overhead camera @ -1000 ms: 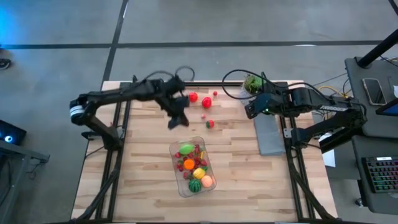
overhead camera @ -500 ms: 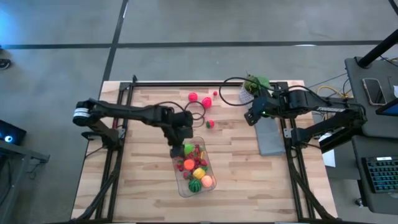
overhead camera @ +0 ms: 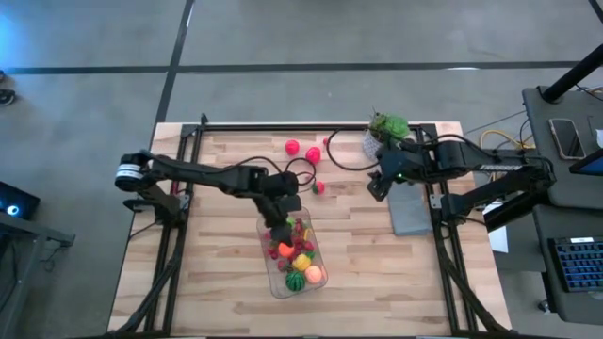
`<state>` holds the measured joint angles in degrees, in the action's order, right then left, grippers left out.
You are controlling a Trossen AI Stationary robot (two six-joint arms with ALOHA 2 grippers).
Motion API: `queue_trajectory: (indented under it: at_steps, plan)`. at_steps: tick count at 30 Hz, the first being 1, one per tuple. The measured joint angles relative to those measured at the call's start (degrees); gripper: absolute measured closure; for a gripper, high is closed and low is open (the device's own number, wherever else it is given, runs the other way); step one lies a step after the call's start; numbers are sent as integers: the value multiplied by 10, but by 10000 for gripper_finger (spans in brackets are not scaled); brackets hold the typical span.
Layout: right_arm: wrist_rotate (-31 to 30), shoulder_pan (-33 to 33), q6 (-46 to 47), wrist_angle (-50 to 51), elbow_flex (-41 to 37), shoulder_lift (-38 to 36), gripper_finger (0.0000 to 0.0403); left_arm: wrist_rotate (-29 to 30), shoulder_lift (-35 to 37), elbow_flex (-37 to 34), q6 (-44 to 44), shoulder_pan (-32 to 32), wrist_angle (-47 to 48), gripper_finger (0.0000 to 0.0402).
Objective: Pick and placing Produce into tupperware
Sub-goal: Put the red cherry into the transparent bin
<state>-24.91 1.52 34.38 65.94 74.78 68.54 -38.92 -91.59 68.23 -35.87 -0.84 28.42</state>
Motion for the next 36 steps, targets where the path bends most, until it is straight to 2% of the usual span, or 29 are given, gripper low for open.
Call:
queue_trajectory:
  at_steps: [5,8,10,13,16,20,25,27,29,32,36]
  plan:
    - [1,18,-56,-83,0,0,179,6,11,-14,-6,1,6,187]
    - [-4,20,-75,-105,0,0,179,7,17,-14,15,3,5,166]
    - [-20,16,-73,-104,-1,1,179,35,24,-14,15,8,5,163]
    - [-81,9,-14,-97,-1,6,179,103,40,-8,-14,14,5,162]
    - [-79,5,32,-98,-1,9,179,163,66,-3,-55,14,4,162]
    - [-9,-14,90,-99,-1,29,179,259,114,-4,-86,5,12,162]
    - [151,-101,92,-112,-2,102,179,434,191,-4,-121,-17,78,162]
    - [187,-136,76,-131,-2,143,179,497,222,-4,-137,-25,112,162]
    - [221,-177,57,-154,-2,182,179,529,252,-6,-145,-30,131,162]
    - [263,-233,30,-190,11,241,179,544,288,-16,-137,-33,151,162]
    - [293,-293,17,-204,65,324,179,583,318,-27,-129,-33,156,162]
